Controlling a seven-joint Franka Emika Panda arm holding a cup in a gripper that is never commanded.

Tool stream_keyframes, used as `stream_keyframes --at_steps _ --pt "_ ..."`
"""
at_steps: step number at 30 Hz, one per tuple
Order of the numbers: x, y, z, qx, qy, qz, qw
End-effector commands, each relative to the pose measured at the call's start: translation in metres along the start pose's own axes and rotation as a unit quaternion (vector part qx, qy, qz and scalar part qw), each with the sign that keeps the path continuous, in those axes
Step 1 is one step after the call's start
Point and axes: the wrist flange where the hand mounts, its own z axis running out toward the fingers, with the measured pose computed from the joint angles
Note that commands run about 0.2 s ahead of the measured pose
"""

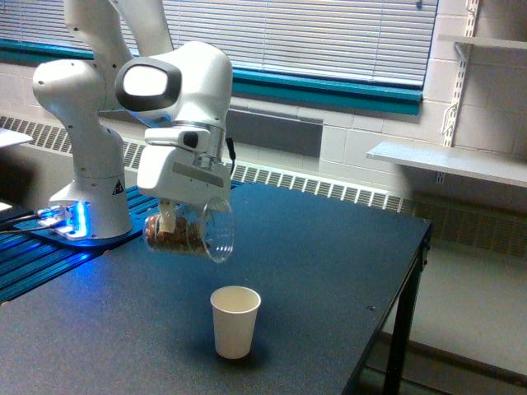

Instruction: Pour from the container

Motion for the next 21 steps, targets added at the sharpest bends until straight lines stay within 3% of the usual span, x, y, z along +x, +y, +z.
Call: stream_keyframes --at_steps 1,21 --pt "0.000 -0.007 0.001 -0.017 0.000 0.000 0.9999" --pt "-0.010 -0.018 0.008 -0.057 -0.012 -0.027 0.9980"
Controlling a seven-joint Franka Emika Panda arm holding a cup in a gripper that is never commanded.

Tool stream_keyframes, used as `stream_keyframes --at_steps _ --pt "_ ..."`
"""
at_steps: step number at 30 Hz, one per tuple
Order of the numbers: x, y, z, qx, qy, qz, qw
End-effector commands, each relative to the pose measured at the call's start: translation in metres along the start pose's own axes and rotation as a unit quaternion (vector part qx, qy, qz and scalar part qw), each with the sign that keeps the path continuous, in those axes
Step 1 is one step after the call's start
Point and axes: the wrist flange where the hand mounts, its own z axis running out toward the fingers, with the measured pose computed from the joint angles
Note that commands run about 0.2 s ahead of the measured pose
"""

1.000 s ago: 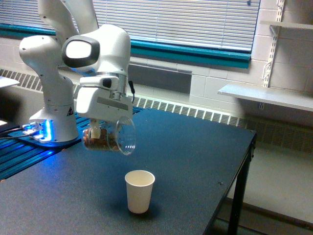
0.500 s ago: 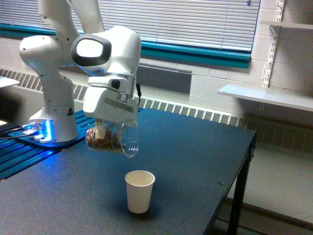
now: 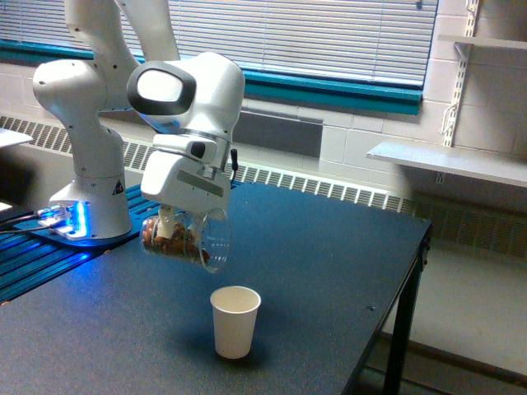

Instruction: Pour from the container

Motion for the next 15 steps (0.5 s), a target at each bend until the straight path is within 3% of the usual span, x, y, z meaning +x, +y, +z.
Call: stream_keyframes --at_steps 1,15 --pt "0.0026 -0.0090 -0.0040 -0.009 0.007 -0.005 0.9999" --pt "0.0033 -0.0178 -0.0012 -0.035 0.005 -0.015 0.9993"
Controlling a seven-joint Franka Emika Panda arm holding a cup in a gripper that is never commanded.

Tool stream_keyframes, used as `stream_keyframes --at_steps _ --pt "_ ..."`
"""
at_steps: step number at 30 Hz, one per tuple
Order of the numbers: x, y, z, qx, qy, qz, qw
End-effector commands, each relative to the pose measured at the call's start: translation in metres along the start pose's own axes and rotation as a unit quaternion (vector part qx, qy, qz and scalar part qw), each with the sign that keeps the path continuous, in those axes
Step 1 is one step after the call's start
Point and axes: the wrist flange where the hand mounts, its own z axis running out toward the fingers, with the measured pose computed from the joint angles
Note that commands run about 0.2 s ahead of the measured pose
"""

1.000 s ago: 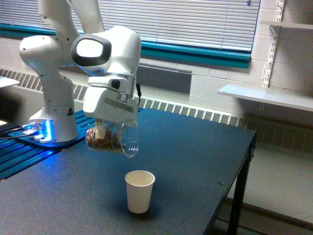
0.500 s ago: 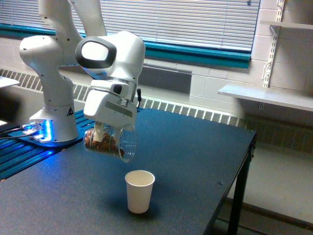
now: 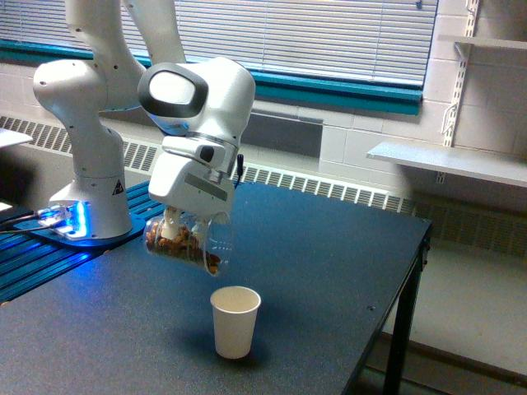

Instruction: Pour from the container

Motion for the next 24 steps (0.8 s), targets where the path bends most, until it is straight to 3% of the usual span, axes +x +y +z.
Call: stream_keyframes --at_steps 1,24 --pt "0.0042 -0.0062 -0.0032 -0.013 0.009 -0.001 0.9999" --pt "0.0075 -0.0081 -0.0012 -0.046 0.006 -0.016 0.9988"
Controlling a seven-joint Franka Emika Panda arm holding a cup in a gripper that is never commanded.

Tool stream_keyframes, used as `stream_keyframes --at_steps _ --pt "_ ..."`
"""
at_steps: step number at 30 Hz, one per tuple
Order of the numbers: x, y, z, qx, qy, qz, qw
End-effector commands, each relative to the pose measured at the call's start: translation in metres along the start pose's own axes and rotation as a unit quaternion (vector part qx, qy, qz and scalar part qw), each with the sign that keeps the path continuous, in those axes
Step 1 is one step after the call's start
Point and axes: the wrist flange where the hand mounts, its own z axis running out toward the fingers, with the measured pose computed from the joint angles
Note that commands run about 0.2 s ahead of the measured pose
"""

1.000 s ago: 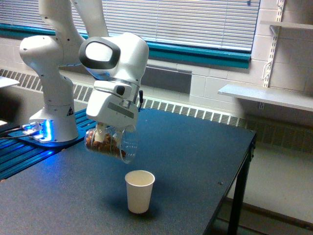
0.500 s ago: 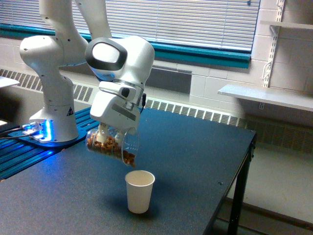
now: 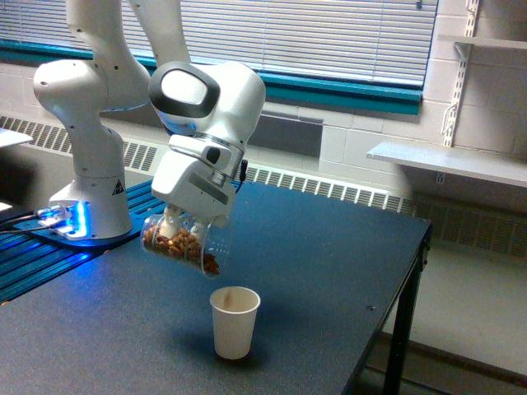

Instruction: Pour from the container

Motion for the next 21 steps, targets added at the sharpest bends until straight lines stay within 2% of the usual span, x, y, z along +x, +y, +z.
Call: stream_keyframes --at_steps 1,10,21 --pt "0.0028 -0.0043 -0.0026 -0.005 0.006 -0.006 0.9999" --pt "0.0033 -0.0064 -0.0035 -0.009 0.007 -0.017 0.9998" --pt "0.0027 -0.0090 -0.0057 -0.029 0.002 -0.026 0.9992"
